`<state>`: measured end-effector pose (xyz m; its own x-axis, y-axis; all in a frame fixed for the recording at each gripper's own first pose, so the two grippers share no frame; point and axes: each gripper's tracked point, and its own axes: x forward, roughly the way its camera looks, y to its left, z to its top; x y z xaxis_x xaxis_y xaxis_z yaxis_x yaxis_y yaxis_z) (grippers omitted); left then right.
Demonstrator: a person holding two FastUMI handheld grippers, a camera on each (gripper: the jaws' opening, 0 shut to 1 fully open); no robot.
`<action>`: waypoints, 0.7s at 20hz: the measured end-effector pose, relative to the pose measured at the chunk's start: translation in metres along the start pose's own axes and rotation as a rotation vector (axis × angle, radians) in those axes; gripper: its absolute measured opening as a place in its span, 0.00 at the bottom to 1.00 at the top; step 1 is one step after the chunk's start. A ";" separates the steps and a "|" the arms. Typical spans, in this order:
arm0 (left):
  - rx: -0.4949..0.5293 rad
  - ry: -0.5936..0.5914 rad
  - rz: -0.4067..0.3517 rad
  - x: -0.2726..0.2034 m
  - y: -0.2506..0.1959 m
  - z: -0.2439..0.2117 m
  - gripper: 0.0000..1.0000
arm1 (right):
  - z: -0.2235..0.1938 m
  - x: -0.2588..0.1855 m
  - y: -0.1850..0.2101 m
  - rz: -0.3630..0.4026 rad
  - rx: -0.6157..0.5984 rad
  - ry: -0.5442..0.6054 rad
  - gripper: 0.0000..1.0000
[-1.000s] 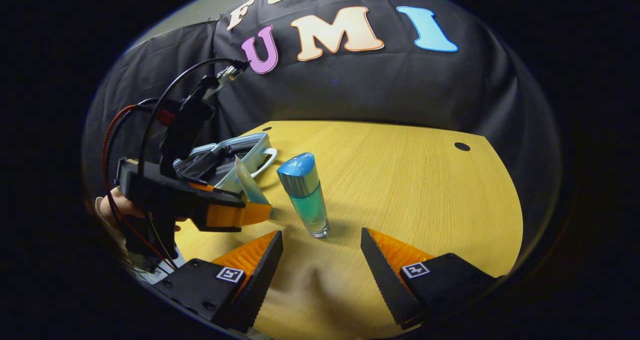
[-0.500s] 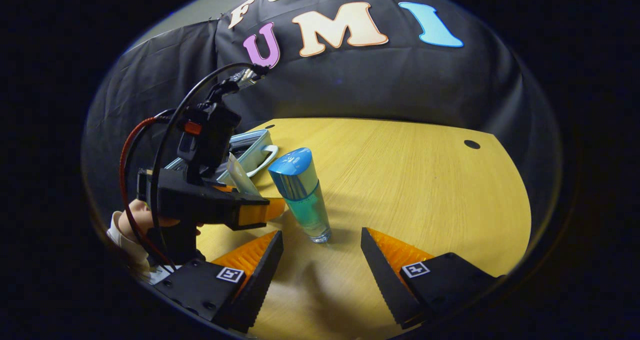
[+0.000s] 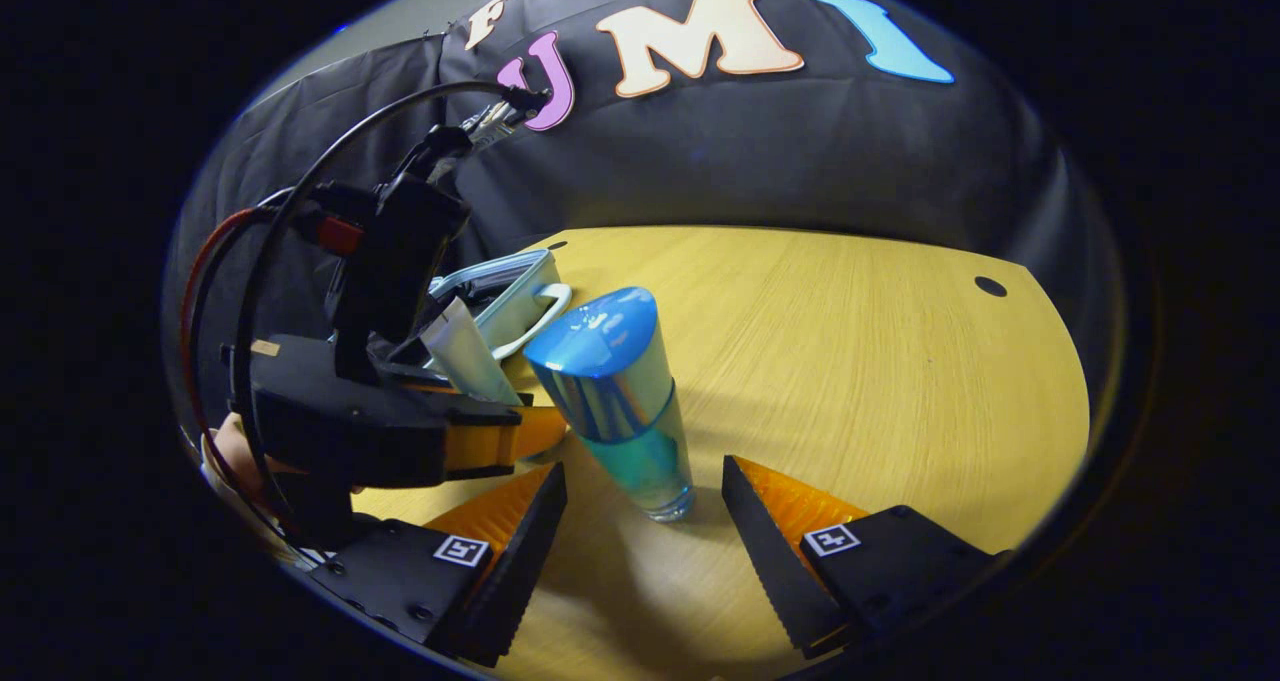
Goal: First open the suitcase, pack the skin care products into it, and then close the suitcase.
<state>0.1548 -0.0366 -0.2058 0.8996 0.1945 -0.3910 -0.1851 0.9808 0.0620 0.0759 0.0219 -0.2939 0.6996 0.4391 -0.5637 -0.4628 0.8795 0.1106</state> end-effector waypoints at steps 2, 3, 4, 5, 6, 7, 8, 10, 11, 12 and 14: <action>-0.017 -0.002 -0.010 -0.009 0.000 0.006 0.38 | 0.009 0.008 0.001 -0.009 -0.011 -0.030 0.97; -0.034 -0.003 -0.025 -0.016 -0.002 0.010 0.37 | 0.013 0.014 0.001 -0.017 -0.020 -0.040 0.95; -0.052 -0.009 -0.039 -0.022 -0.004 0.015 0.38 | 0.014 0.017 -0.001 -0.029 -0.028 -0.046 0.93; -0.061 -0.010 -0.049 -0.029 -0.004 0.021 0.38 | 0.016 0.021 0.000 -0.033 -0.030 -0.051 0.84; -0.065 -0.010 -0.047 -0.036 0.000 0.026 0.39 | 0.018 0.025 -0.003 -0.057 -0.033 -0.061 0.85; -0.065 -0.015 -0.042 -0.043 0.004 0.032 0.37 | 0.019 0.028 -0.005 -0.060 -0.030 -0.063 0.57; -0.065 -0.017 -0.036 -0.050 0.010 0.038 0.37 | 0.020 0.027 -0.004 -0.072 -0.034 -0.062 0.57; -0.075 -0.022 -0.022 -0.064 0.024 0.048 0.37 | 0.019 0.026 -0.006 -0.085 -0.026 -0.052 0.51; -0.087 -0.014 -0.015 -0.070 0.033 0.051 0.37 | 0.020 0.027 -0.007 -0.090 -0.020 -0.047 0.49; -0.109 -0.018 -0.002 -0.076 0.046 0.054 0.37 | 0.019 0.027 -0.007 -0.092 -0.011 -0.040 0.48; -0.162 0.002 0.038 -0.082 0.076 0.053 0.37 | 0.017 0.026 -0.007 -0.090 -0.001 -0.018 0.47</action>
<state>0.0876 0.0224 -0.1206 0.8900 0.2308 -0.3932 -0.2800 0.9573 -0.0719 0.1069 0.0299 -0.2956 0.7480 0.3614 -0.5566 -0.3979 0.9155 0.0597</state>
